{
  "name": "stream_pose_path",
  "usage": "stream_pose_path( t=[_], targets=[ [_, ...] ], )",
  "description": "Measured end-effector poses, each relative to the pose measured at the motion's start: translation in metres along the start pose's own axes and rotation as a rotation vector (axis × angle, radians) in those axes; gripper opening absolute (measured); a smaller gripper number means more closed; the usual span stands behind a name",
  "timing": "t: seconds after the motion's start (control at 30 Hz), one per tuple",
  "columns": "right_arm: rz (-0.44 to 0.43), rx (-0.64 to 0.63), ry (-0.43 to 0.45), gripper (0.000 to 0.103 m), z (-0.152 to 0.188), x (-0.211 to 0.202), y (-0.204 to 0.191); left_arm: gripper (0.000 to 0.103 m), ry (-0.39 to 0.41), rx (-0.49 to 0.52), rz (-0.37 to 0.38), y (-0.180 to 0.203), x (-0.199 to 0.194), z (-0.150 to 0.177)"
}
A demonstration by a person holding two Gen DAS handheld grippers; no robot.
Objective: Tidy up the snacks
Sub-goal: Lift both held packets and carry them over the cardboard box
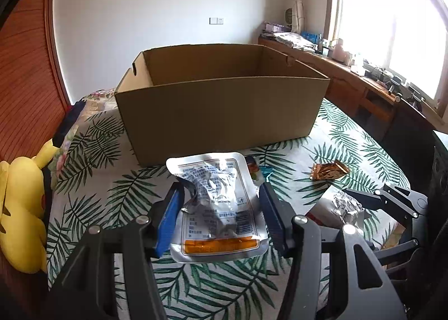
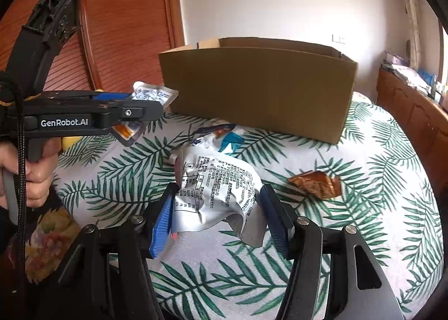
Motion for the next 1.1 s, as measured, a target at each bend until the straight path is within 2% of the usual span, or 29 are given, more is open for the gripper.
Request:
stream_pose_path(
  t=[0.47, 0.77, 1.1],
  targets=[
    [0.052, 0.035, 0.061, 0.061, -0.012, -0.034, 0.033, 0.055, 0.037, 0.026, 0.016, 0.019, -0.014, -0.017],
    [0.073, 0.036, 0.116, 0.061, -0.047, -0.051, 0.051, 0.055, 0.070, 0.049, 0.000, 0.021, -0.017, -0.043],
    [0.094, 0.043, 0.162, 0.062, -0.081, -0.052, 0.072, 0.055, 0.071, 0.078, 0.006, 0.021, 0.002, -0.073]
  ],
)
Point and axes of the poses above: each gripper's, at about its wrist camera, not at the fingertips, and x roughly the way its jaws point, y to its right, z to its underside, the point moved 7 cm from there along x, roughly the way its jaws point, and after that the axes turned 6 degrees about -y, right-handed, at the moved point
